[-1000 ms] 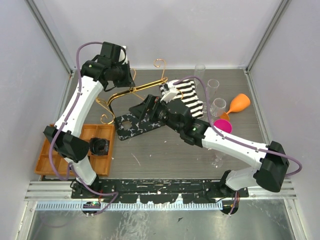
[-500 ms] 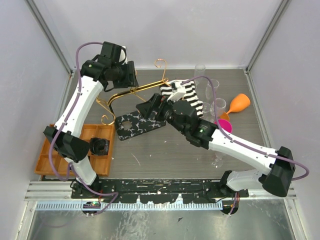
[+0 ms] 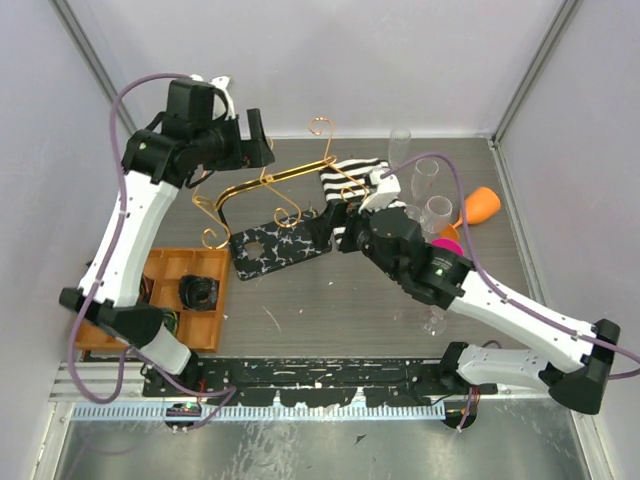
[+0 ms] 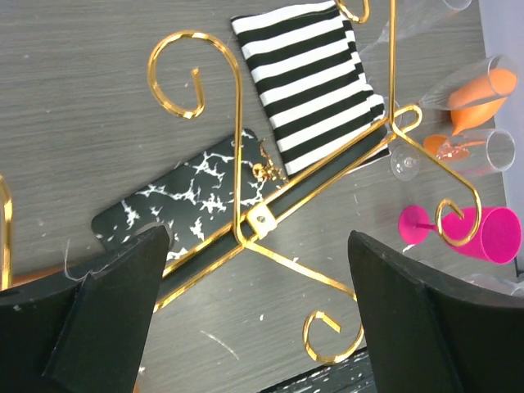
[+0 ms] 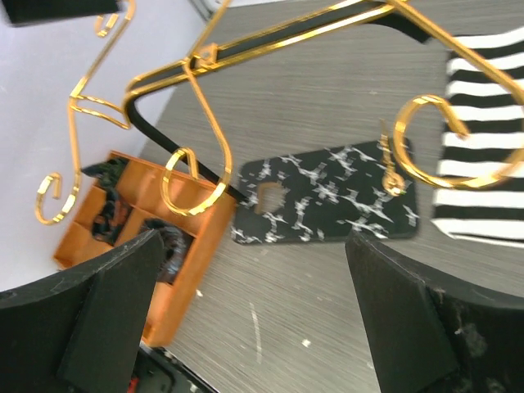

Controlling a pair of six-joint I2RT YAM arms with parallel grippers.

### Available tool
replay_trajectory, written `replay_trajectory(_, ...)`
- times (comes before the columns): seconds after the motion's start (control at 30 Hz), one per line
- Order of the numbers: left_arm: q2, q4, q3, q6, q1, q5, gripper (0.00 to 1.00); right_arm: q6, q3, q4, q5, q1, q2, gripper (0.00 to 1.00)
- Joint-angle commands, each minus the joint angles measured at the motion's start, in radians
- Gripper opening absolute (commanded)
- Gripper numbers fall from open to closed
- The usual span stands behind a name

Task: Place the wine glass upside down on the wine glass rack
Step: Move the wine rack to the center of the board, then adjust the wine rack at the center of the board.

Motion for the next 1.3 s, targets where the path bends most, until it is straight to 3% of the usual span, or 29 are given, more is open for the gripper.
replay_trajectory(0.0,-0.195,0.121,-0.153,0.035,-0.002,-0.064,0.98,-0.066,0.033,-0.190,0.130,0.006,-0.121,1.00)
replay_trajectory(0.2,-0.485,0.294,-0.495,0.037,-0.002,-0.127,0.98,-0.037,-0.021,-0.352,0.235,0.006,-0.282,1.00)
replay_trajectory(0.37,-0.691,0.299,-0.675,0.024,-0.002,-0.236,0.98,-0.027,-0.041,-0.435,0.278,0.006,-0.353,1.00)
replay_trajectory(0.57,-0.908,0.256,-0.771,0.017,-0.002,-0.314,0.98,0.050,-0.018,-0.578,0.347,0.006,-0.362,1.00)
replay_trajectory(0.87,-1.095,0.095,-0.865,-0.007,-0.002,-0.357,0.98,0.153,0.042,-0.794,0.441,0.006,-0.313,1.00)
replay_trajectory(1.27,-1.232,0.117,-1.040,-0.017,-0.002,-0.359,0.98,0.138,0.021,-0.735,0.407,0.005,-0.239,1.00)
